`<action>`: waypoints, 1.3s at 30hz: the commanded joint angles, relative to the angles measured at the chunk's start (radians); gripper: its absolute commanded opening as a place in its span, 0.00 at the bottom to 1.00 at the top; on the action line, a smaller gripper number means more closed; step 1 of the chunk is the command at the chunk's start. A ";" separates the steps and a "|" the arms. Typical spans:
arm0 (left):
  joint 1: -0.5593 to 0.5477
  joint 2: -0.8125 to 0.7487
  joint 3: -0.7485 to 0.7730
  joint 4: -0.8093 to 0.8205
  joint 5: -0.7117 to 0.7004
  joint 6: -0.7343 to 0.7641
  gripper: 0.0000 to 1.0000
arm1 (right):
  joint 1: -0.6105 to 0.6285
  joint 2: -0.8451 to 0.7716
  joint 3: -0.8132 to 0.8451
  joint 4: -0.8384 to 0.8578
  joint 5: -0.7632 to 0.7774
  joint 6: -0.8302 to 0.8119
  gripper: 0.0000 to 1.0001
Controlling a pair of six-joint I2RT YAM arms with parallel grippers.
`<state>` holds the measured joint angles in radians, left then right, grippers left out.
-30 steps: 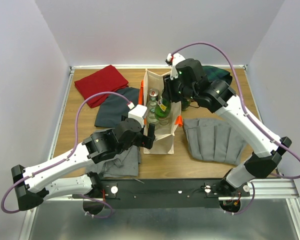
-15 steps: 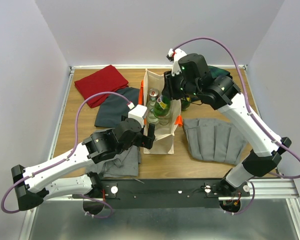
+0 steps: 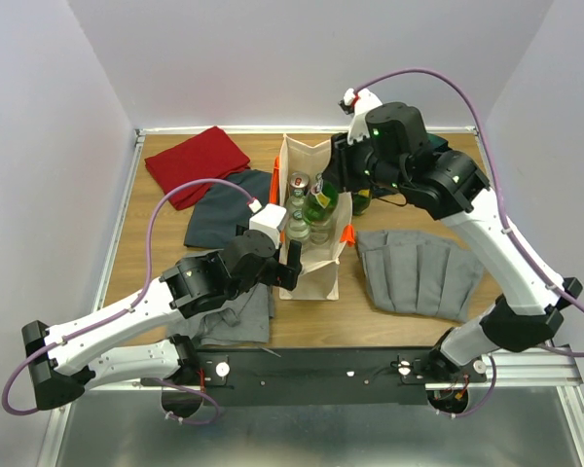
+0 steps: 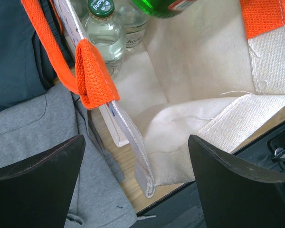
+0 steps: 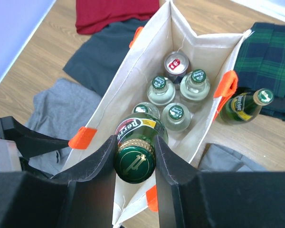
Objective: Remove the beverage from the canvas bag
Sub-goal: Take out the drink from the canvas bag, then place the drink at the center of the board.
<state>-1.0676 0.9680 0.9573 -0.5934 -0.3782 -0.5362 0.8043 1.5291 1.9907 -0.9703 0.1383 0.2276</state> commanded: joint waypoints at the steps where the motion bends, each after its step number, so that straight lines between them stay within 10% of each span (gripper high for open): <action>1: -0.003 -0.008 0.009 -0.034 -0.027 -0.005 0.99 | 0.007 -0.086 0.013 0.180 0.073 0.007 0.01; 39: -0.003 0.038 0.054 -0.049 -0.025 0.024 0.99 | 0.007 -0.227 -0.194 0.311 0.727 -0.126 0.01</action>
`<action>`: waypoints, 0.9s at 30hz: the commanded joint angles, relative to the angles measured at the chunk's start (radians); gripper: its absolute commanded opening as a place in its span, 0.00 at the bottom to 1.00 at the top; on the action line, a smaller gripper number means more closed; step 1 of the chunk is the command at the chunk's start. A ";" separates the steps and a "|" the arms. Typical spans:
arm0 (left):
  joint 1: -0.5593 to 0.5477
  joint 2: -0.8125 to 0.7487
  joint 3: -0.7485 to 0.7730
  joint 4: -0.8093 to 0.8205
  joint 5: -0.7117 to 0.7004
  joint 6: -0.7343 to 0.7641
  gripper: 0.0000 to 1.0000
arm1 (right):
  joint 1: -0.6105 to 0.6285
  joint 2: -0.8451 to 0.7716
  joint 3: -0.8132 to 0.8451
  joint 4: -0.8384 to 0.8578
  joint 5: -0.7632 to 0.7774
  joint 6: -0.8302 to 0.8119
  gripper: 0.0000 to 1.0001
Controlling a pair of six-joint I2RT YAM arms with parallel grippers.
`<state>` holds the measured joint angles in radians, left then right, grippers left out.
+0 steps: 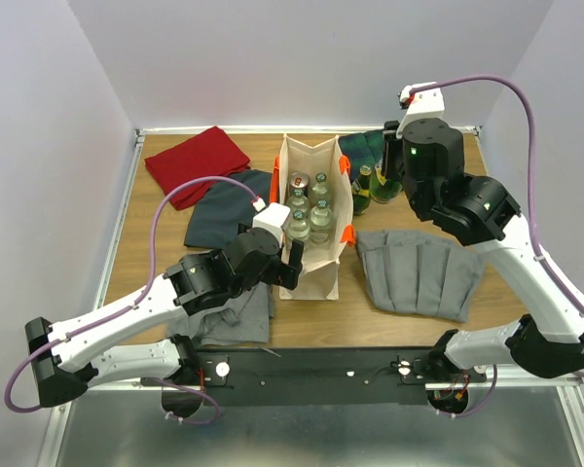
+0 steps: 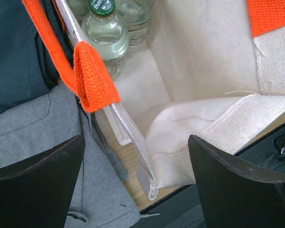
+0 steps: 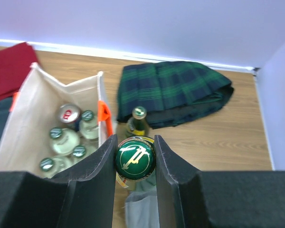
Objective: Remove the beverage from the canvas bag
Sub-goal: Place the drink at the center of the board.
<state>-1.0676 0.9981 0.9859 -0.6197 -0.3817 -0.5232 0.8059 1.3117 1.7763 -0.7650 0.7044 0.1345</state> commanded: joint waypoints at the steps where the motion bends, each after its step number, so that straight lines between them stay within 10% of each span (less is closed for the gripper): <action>1: -0.003 0.011 0.023 -0.020 -0.022 0.012 0.99 | 0.006 -0.012 0.017 0.105 0.165 -0.036 0.01; 27: -0.003 -0.012 0.010 -0.022 -0.045 0.003 0.99 | -0.485 -0.012 -0.205 0.170 -0.258 0.085 0.01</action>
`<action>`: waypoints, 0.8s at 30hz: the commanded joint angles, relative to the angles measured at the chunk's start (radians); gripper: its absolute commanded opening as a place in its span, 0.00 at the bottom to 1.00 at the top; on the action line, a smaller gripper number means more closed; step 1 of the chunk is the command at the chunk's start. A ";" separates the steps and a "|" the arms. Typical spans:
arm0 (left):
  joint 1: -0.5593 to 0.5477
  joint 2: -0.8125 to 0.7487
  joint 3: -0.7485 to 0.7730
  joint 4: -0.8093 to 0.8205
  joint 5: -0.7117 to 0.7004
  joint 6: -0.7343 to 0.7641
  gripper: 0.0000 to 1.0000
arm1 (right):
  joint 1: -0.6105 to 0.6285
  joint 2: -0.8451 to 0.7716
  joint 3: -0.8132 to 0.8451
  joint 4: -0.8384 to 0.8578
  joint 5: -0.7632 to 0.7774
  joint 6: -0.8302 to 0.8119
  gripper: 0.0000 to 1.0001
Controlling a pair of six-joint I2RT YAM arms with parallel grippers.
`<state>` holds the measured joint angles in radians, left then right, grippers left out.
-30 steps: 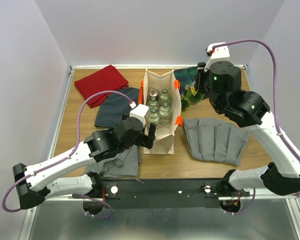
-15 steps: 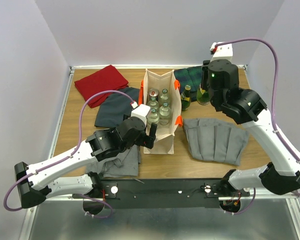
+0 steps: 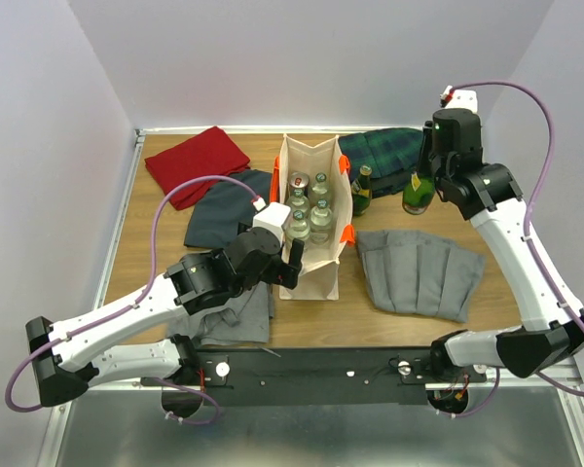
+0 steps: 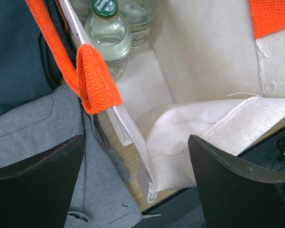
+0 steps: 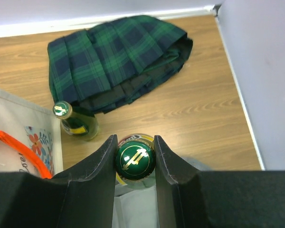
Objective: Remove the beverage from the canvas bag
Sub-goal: Place the drink at the center of the board.
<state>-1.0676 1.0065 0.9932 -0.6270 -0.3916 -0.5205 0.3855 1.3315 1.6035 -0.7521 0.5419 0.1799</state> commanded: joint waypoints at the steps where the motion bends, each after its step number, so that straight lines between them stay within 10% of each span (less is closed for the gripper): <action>1: -0.003 -0.020 0.002 -0.014 -0.035 0.004 0.99 | -0.079 -0.040 -0.075 0.196 -0.117 0.049 0.01; 24: -0.003 -0.055 -0.025 -0.042 -0.062 -0.021 0.99 | -0.158 -0.028 -0.471 0.732 -0.200 -0.030 0.01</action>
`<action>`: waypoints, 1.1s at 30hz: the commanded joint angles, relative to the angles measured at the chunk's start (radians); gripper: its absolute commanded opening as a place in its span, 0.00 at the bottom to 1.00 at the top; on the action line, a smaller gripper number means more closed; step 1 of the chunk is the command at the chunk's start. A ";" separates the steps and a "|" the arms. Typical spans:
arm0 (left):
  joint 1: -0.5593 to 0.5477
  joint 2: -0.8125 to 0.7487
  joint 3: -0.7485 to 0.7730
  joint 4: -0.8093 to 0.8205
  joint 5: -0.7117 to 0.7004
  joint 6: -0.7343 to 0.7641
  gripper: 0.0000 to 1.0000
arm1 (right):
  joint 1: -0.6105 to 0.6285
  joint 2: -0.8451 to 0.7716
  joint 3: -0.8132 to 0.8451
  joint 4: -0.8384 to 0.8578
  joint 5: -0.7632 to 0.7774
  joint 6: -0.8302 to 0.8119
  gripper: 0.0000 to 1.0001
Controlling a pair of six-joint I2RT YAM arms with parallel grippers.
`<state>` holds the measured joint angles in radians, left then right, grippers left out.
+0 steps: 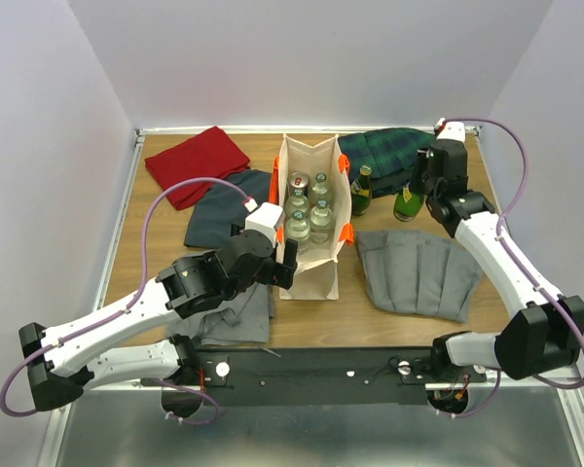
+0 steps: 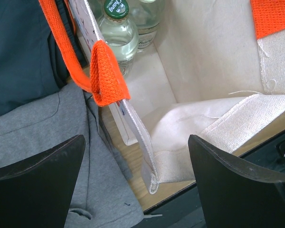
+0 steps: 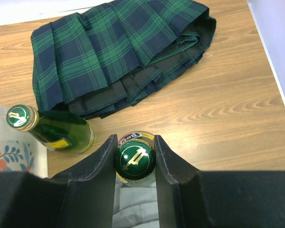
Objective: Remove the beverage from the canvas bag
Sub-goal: Place the drink at the center of the board.
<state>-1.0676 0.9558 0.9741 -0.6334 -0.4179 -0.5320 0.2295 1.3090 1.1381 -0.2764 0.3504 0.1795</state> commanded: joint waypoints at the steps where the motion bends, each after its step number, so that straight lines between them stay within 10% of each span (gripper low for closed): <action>1: -0.003 0.000 -0.005 -0.038 -0.038 -0.010 0.99 | -0.001 0.004 -0.006 0.266 -0.017 -0.029 0.01; 33: -0.002 0.040 0.000 -0.034 -0.045 0.004 0.99 | -0.002 0.206 0.063 0.347 -0.137 -0.038 0.01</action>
<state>-1.0676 0.9878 0.9741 -0.6342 -0.4301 -0.5316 0.2295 1.5124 1.1278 -0.0704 0.2337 0.1555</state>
